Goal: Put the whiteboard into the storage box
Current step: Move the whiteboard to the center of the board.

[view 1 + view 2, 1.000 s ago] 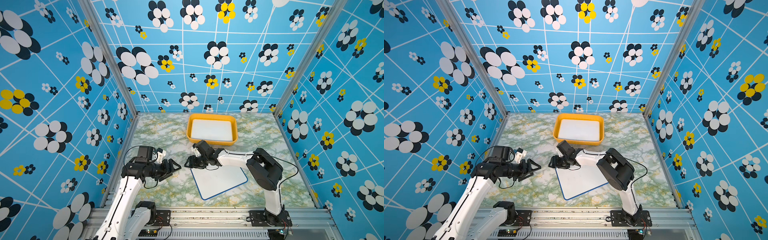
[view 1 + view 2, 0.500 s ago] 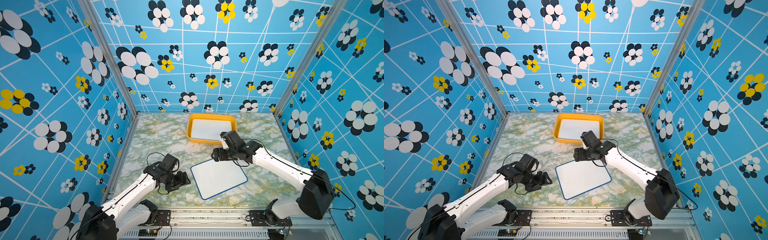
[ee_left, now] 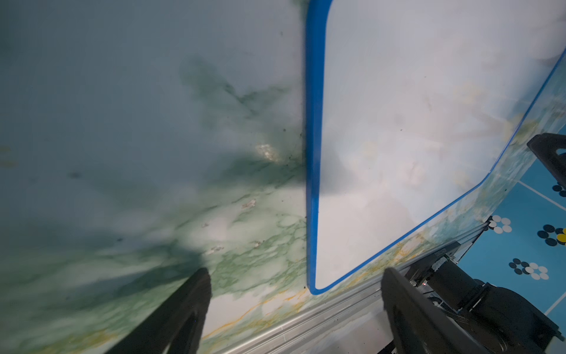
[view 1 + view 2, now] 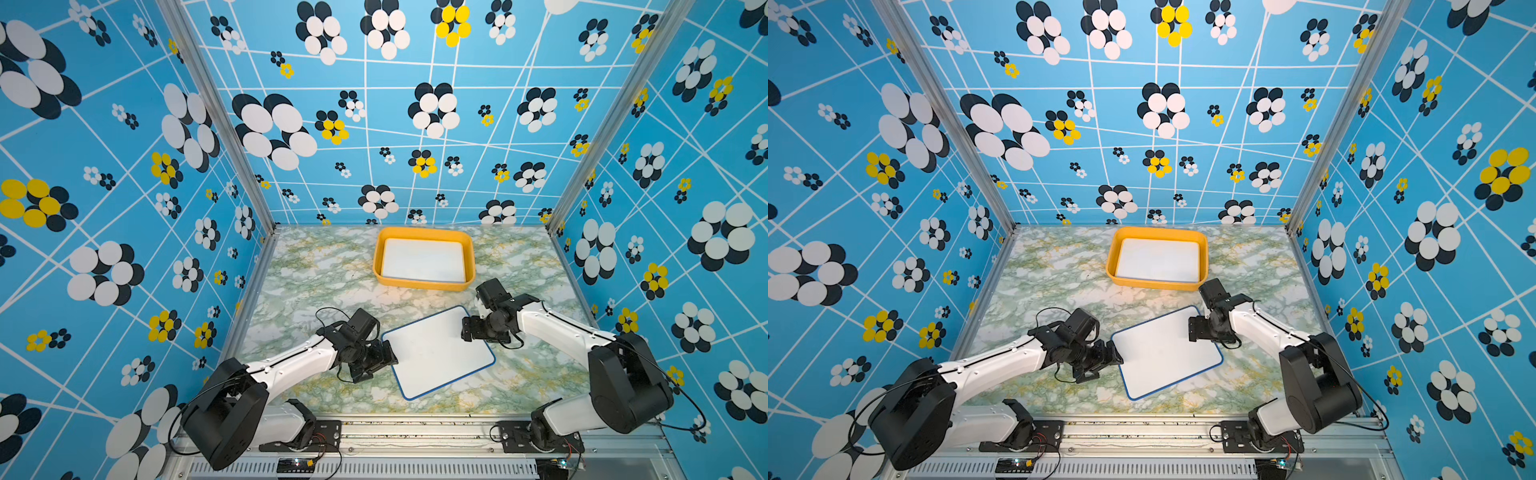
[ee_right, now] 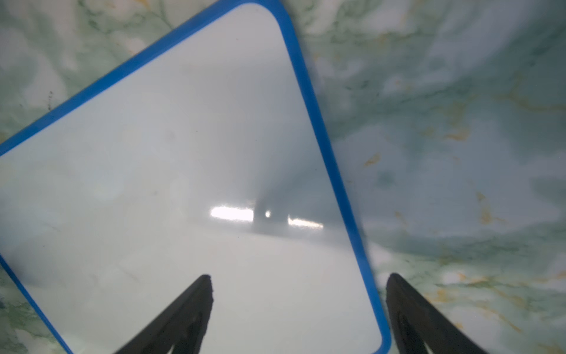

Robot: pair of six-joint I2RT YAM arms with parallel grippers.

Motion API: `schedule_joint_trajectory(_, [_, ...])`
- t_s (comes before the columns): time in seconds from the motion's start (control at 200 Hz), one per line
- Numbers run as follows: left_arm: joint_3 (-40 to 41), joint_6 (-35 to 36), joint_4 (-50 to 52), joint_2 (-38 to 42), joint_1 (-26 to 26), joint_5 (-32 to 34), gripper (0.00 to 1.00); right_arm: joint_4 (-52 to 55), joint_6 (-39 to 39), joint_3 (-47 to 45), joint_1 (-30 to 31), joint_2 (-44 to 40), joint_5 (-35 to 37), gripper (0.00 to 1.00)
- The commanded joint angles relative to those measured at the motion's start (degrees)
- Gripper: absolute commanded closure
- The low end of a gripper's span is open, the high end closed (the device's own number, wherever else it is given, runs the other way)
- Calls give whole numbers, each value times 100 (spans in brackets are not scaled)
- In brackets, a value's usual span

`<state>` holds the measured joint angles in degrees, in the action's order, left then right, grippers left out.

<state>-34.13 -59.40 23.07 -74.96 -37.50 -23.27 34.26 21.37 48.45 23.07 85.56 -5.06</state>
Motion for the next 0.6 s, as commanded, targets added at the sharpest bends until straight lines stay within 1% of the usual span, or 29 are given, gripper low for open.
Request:
schedule_joint_trajectory(0.0, [-86,-94,-106,-242,-31,65,9,-186,-311,-56,-69,170,-375,9])
schedule_joint_trajectory(0.11, [-131,55,-401,-608,-17,-129,8,-314,-302,-226,-233,329,-768,9])
schedule_joint_trajectory(0.2, [-217,251,-577,-997,8,-321,8,-443,-189,-360,-331,481,-1256,9])
schedule_joint_trajectory(0.385, [-353,581,-781,-1682,155,-577,7,-1160,381,-1022,-324,344,-2230,9])
schedule_joint_trajectory(0.48, [-319,719,-734,-1799,373,-593,7,-1401,617,-1387,-293,131,-2559,8])
schedule_joint_trajectory(0.595, [-389,1026,-263,-1752,667,-467,7,-1465,795,-1717,-178,-153,-2691,7])
